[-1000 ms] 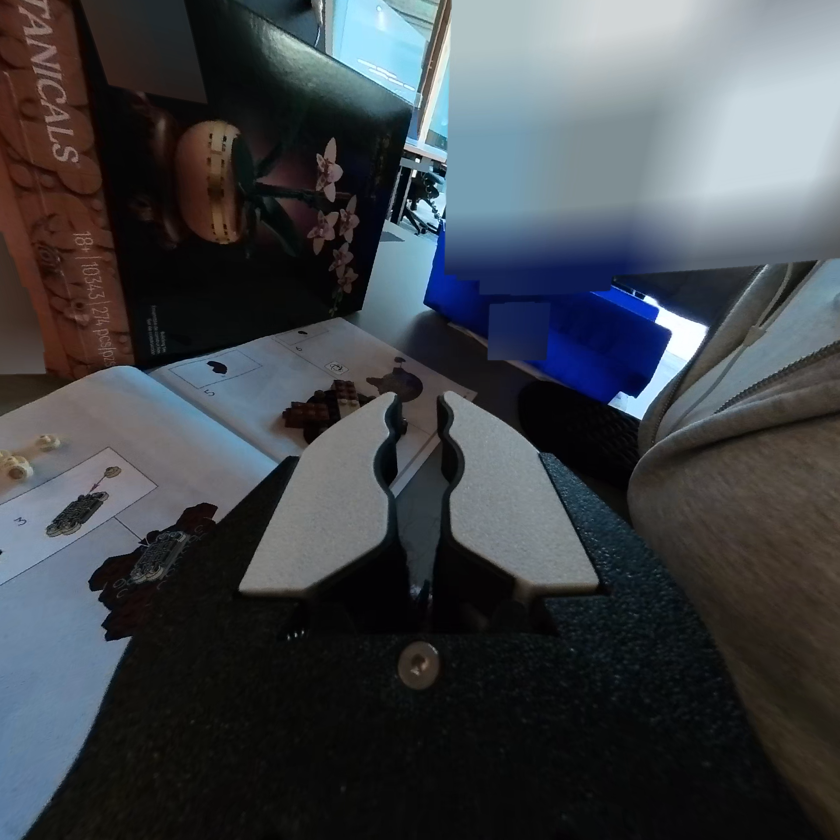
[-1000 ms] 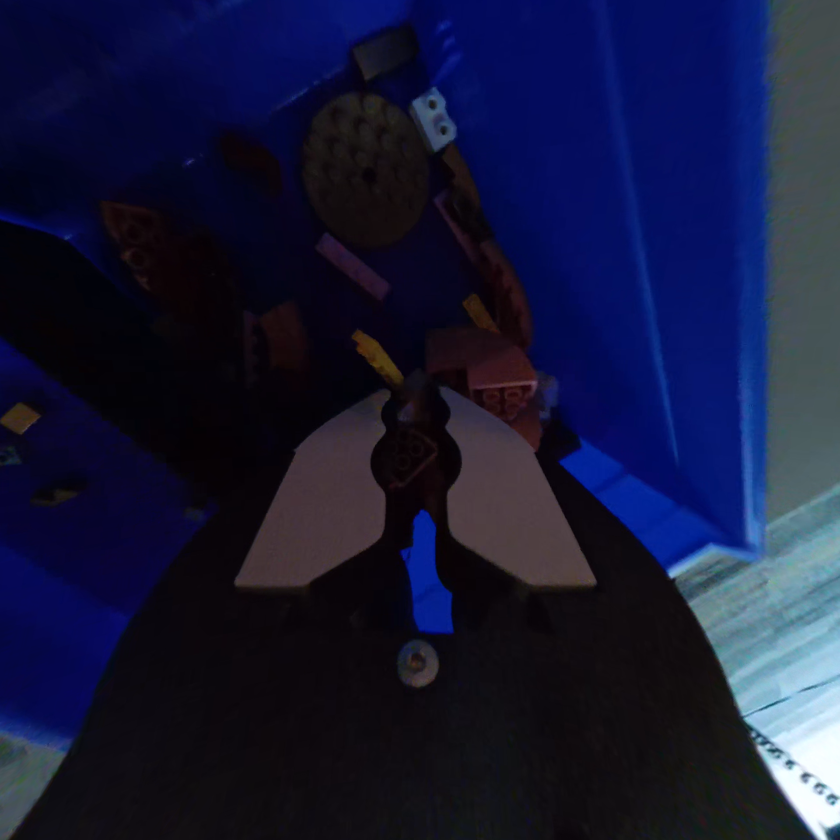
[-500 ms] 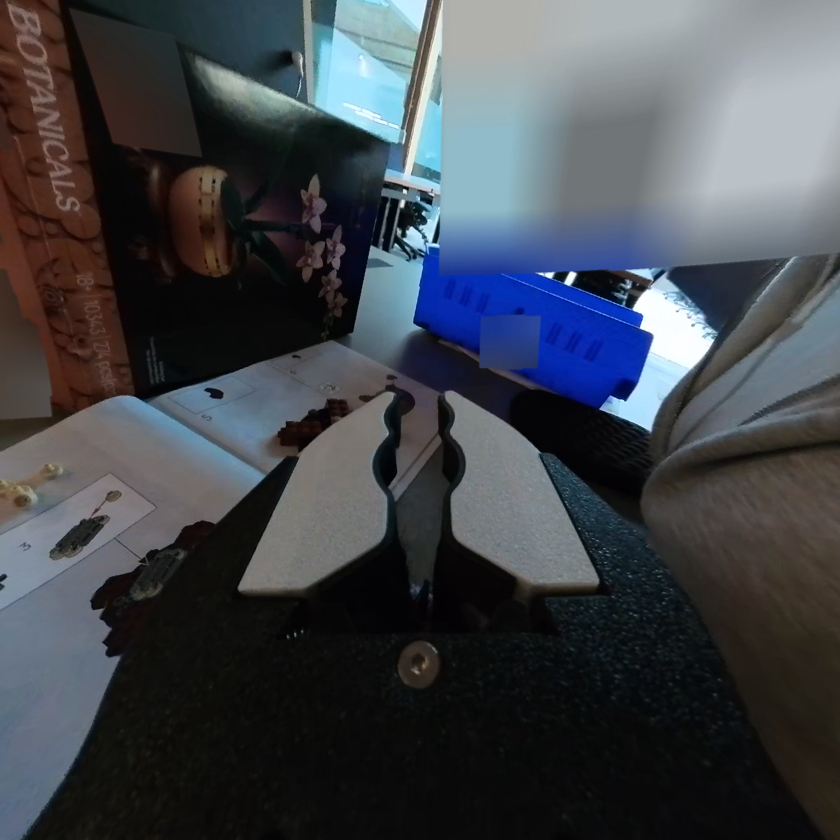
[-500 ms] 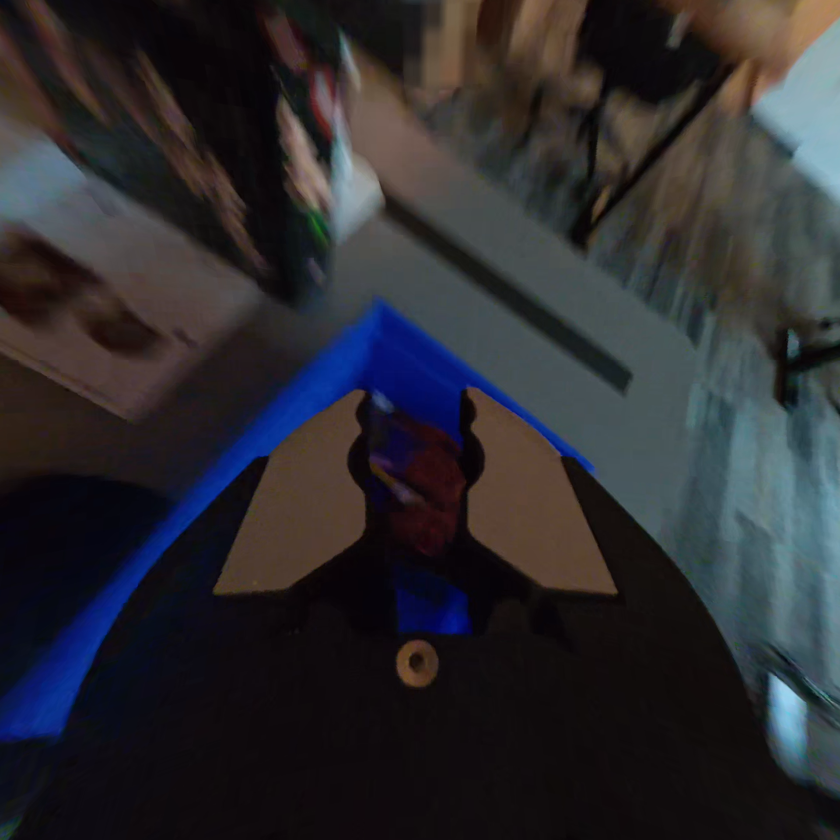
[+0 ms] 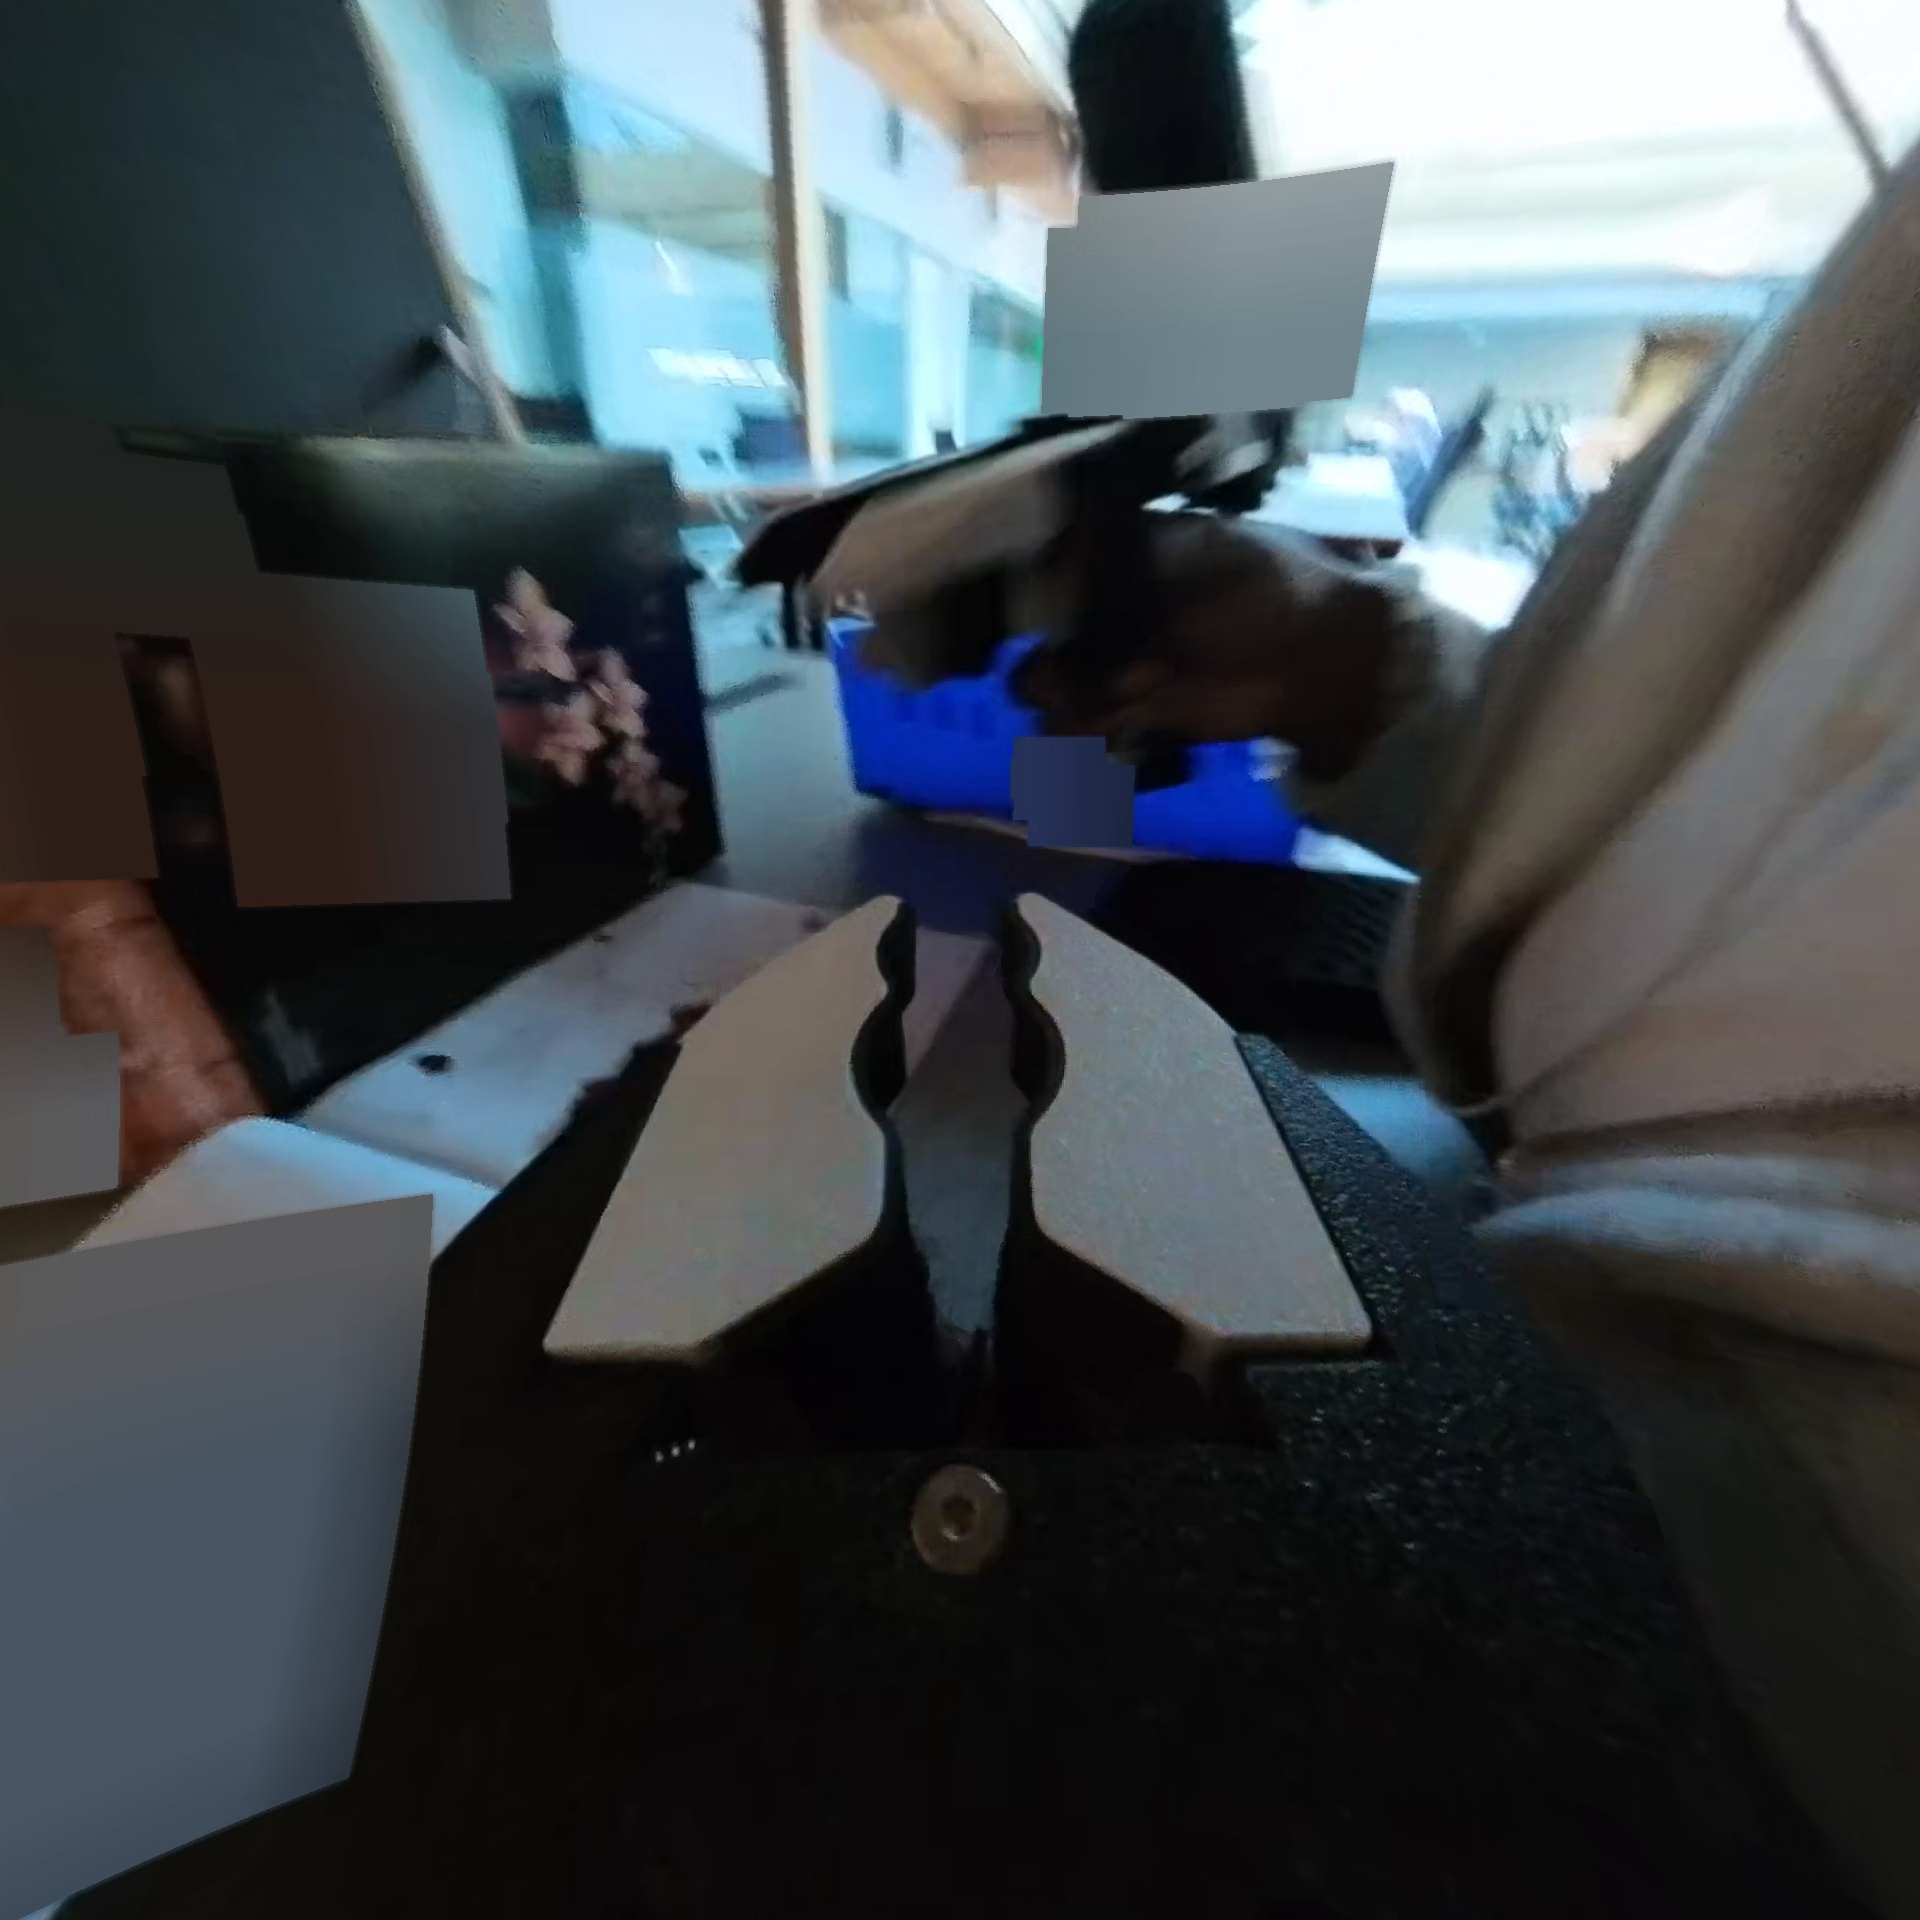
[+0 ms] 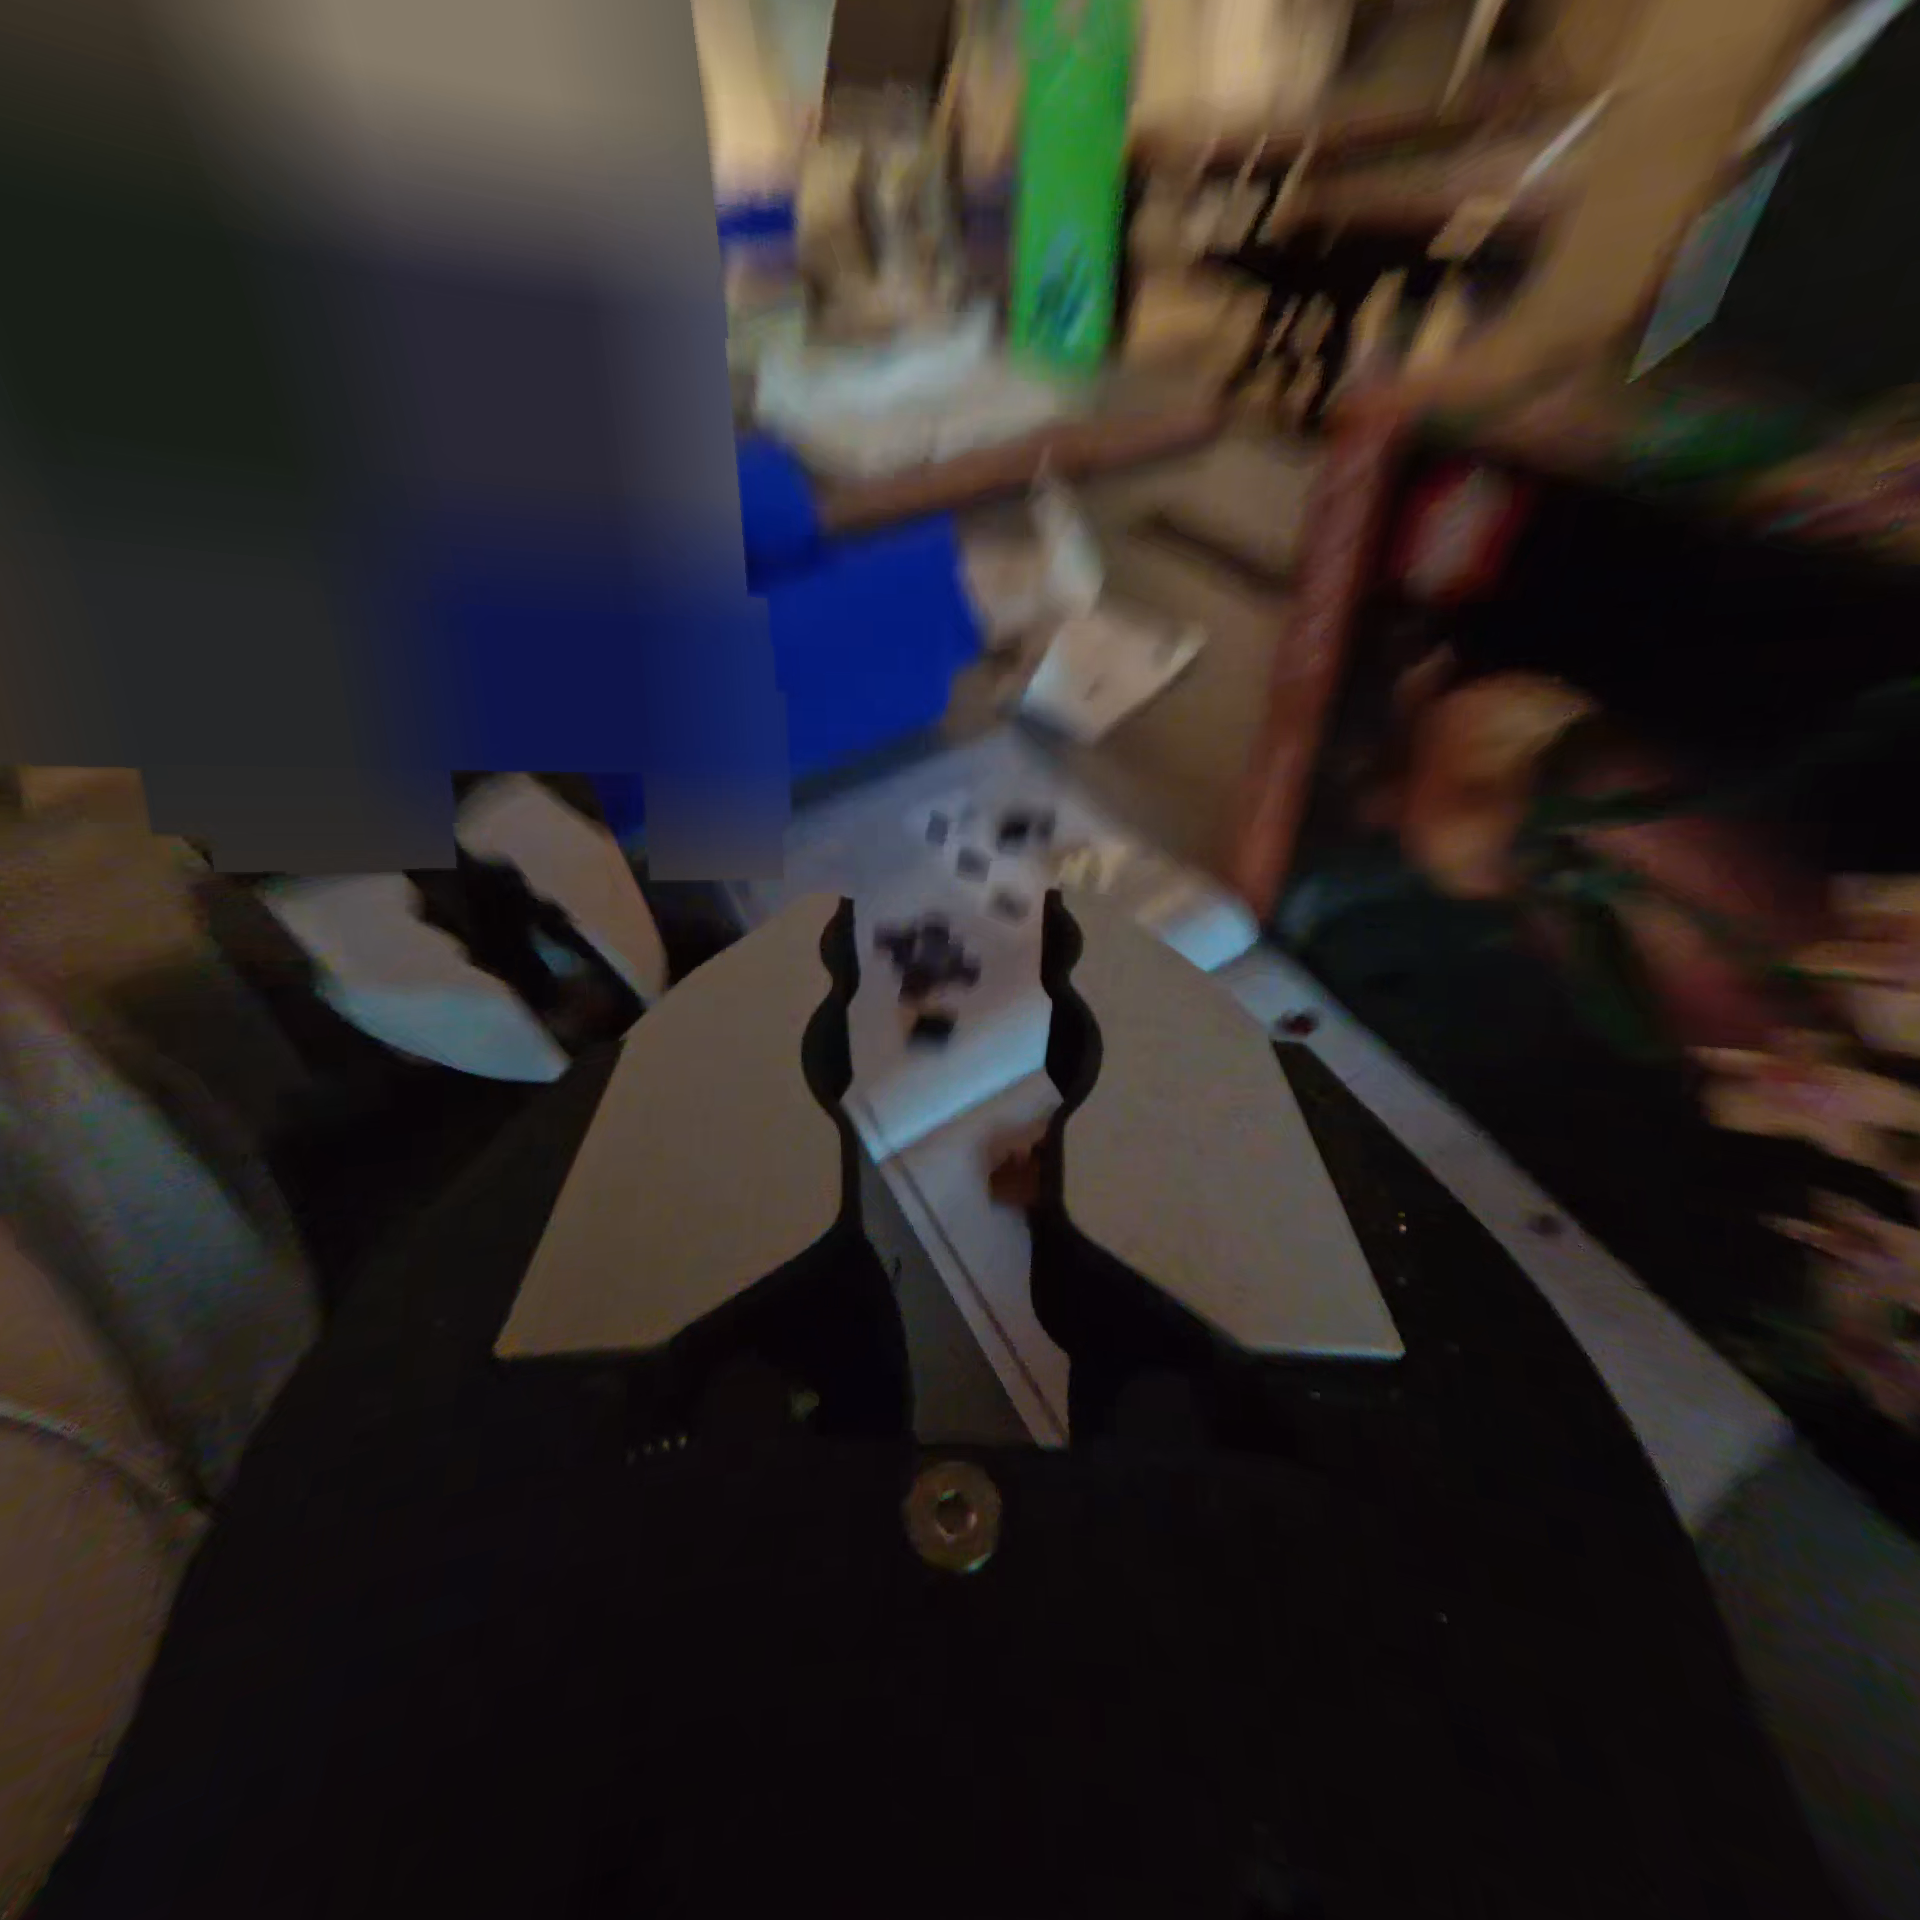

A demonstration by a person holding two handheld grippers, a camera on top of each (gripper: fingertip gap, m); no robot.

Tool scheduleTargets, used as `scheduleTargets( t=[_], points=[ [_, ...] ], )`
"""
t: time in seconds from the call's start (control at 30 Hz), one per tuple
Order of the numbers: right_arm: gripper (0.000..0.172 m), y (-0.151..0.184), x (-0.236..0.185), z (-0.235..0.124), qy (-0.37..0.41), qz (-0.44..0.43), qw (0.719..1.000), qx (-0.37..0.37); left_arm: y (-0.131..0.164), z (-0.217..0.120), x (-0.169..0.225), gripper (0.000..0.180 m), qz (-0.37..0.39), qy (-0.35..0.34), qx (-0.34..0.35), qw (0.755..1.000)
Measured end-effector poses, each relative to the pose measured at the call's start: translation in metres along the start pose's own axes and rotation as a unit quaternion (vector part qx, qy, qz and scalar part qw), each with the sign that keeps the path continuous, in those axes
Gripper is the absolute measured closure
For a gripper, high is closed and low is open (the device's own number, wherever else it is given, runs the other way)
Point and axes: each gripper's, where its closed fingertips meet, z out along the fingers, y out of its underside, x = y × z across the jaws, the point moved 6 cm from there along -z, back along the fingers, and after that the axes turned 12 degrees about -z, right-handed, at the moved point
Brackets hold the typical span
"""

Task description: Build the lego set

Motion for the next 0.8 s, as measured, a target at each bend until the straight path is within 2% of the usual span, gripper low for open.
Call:
scheduleTargets(
  t=[0.13,0.23,0.37,0.53,0.73,0.8],
  points=[
    [0.144,0.046,-0.009,0.054,-0.046,-0.06,0.984,-0.16,0.004,0.001,-0.001,0.164,-0.021,0.011,-0.025,0.999],
    [0.145,0.066,-0.015,0.077,-0.059,-0.103,0.967,-0.226,0.01,0.0,-0.006,0.163,-0.037,0.013,-0.023,0.999],
    [0.147,0.073,-0.024,0.1,-0.068,-0.078,0.966,-0.236,0.005,-0.006,-0.01,0.163,-0.065,0.031,0.013,0.997],
    [0.146,0.082,-0.022,0.109,-0.053,-0.07,0.963,-0.256,0.0,-0.014,-0.017,0.165,-0.106,0.045,0.055,0.992],
    [0.147,0.082,-0.027,0.114,-0.053,-0.075,0.964,-0.249,0.001,-0.013,-0.016,0.165,-0.107,0.054,0.051,0.991],
    [0.153,0.085,-0.027,0.116,-0.046,-0.079,0.962,-0.257,0.001,-0.013,-0.015,0.165,-0.101,0.053,0.05,0.992]
  ],
)
